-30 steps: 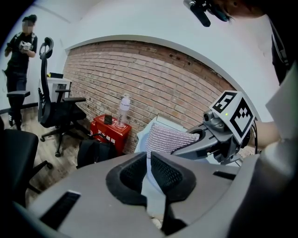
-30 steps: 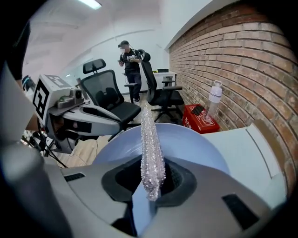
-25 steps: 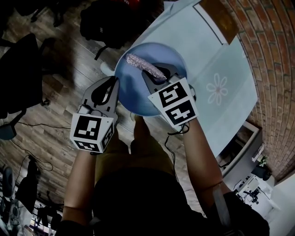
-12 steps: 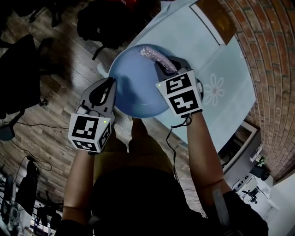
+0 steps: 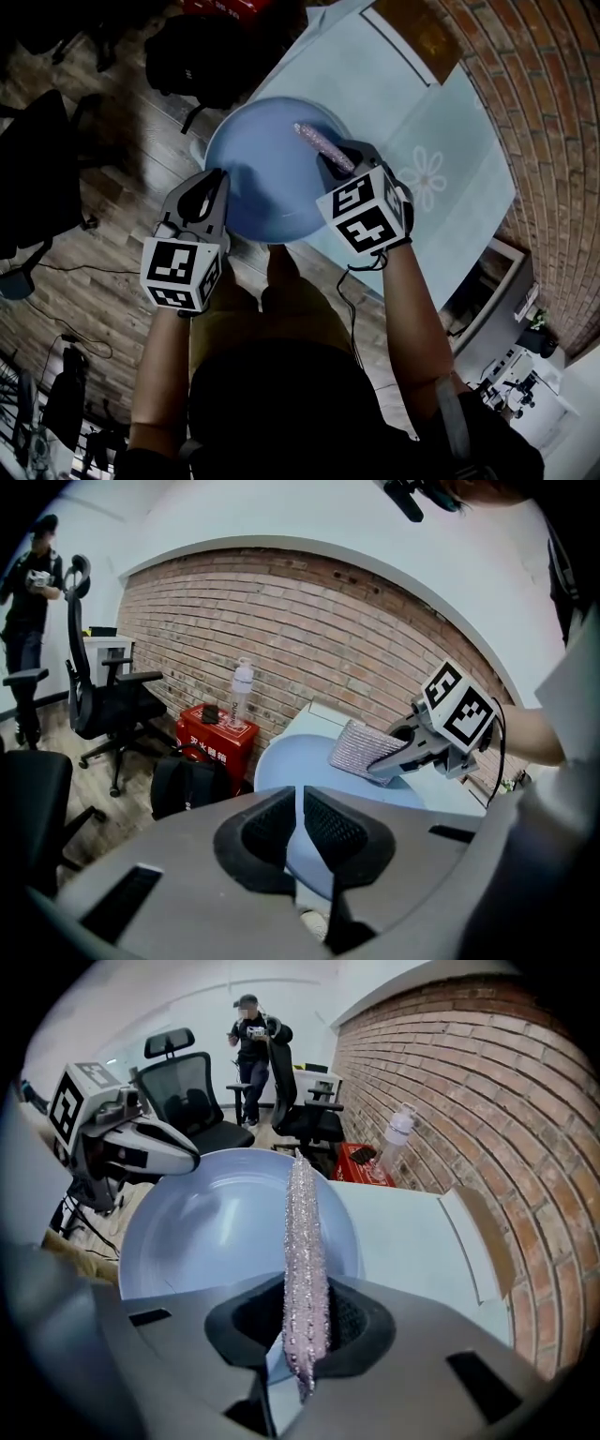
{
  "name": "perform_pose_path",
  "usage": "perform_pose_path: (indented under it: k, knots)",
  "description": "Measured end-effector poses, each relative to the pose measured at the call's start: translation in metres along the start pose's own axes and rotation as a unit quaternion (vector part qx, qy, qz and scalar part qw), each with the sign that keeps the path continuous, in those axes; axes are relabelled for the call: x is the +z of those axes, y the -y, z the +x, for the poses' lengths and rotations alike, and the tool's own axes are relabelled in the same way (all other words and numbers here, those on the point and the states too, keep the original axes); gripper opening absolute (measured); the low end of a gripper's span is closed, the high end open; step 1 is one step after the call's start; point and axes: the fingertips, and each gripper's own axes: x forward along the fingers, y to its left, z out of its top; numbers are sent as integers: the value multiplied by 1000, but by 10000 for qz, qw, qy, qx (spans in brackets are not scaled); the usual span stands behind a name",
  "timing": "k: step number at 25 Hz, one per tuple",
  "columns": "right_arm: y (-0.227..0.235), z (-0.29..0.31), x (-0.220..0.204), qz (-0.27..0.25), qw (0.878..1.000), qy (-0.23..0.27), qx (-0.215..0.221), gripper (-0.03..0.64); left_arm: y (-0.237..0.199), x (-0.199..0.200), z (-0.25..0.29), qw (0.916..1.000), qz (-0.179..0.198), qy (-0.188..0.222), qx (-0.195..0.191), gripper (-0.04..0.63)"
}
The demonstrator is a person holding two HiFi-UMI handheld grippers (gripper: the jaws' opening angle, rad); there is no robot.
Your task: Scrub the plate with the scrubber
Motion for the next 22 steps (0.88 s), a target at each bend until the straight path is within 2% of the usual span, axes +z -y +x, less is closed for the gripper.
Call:
perform_pose_path:
  k: [11,22]
  knots:
    - [-46,-15,-23,-195,9985,-146,487,88,-4,0,-9,9998,53,-19,164,35]
    - [-110,-20,-13,-432,9927,-13,1124,88,1,-4,-20,9999,45,36,162,35]
